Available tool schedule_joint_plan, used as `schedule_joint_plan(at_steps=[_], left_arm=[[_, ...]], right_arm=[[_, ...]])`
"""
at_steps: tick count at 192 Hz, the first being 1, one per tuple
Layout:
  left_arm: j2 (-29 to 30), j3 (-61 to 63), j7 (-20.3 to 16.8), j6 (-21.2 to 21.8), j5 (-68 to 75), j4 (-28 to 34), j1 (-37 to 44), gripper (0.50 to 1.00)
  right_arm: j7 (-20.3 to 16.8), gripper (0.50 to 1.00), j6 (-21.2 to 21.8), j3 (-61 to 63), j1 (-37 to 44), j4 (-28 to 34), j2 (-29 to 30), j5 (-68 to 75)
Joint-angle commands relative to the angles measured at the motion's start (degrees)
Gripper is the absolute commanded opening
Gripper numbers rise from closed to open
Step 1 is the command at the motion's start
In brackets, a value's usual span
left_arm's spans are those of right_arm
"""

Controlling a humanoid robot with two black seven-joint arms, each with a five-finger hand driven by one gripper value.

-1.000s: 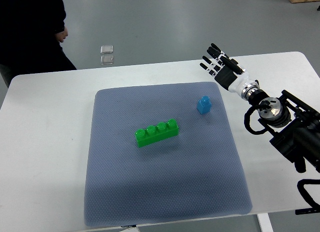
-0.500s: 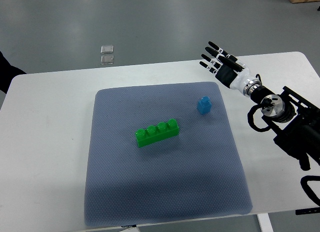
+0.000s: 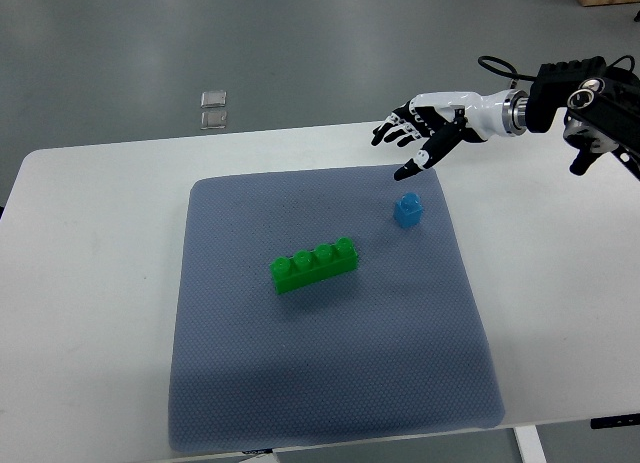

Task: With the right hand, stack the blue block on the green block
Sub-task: 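Lower the right hand over the blue block and close fingers around it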

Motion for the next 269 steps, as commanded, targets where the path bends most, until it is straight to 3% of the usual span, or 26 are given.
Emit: schedule_joint_plan(at_steps=[1,17,50,55,86,216,240,249,269], left_arm=[[0.00,0.00,-0.02,-0.01,-0.01,-0.08,-0.01,1.000],[0.00,0.00,0.07,-0.01,-0.01,-0.08,-0.01,1.000],[0.00,0.00,-0.02,-0.01,-0.01,-0.17,-0.01,1.000],[0.00,0.00,-0.02,-0.01,-0.01,-0.17,-0.01,1.000],[0.00,0.00,-0.02,-0.01,-0.01,0.18,-0.01,1.000],[0.00,-0.08,-0.02,-0.01,-0.01,0.54,-0.01,1.000],[0.00,-0.08,-0.02,-0.01,-0.01,0.54,-0.01,1.000],[0.00,-0.08,-0.02,-0.01,-0.01,0.54,-0.01,1.000],[0.00,-0.08,-0.02,-0.01,-0.01,0.54,-0.01,1.000]], right_arm=[[0.05,0.926,0.03,-9.72,6.12,0.69,-0.04,-4.72],[0.05,0.928,0.03,-17.54,12.00,1.13,1.72,-8.76],[-0.75,0.928,-1.48,-19.12,12.18,1.13,4.53,-10.61],[-2.50,0.928,-3.77,-20.35,11.66,0.60,5.85,-12.80],[-5.05,0.928,-5.26,-20.53,9.63,0.51,6.20,-13.33],[-5.32,0.919,-11.68,-18.33,2.69,0.51,7.70,-12.54],[-5.23,0.897,-12.91,-18.33,2.25,0.51,7.61,-12.98],[-5.23,0.858,-13.00,-18.33,2.25,0.51,7.61,-13.15],[-5.05,0.832,-13.53,-18.33,2.16,0.51,7.61,-13.42]])
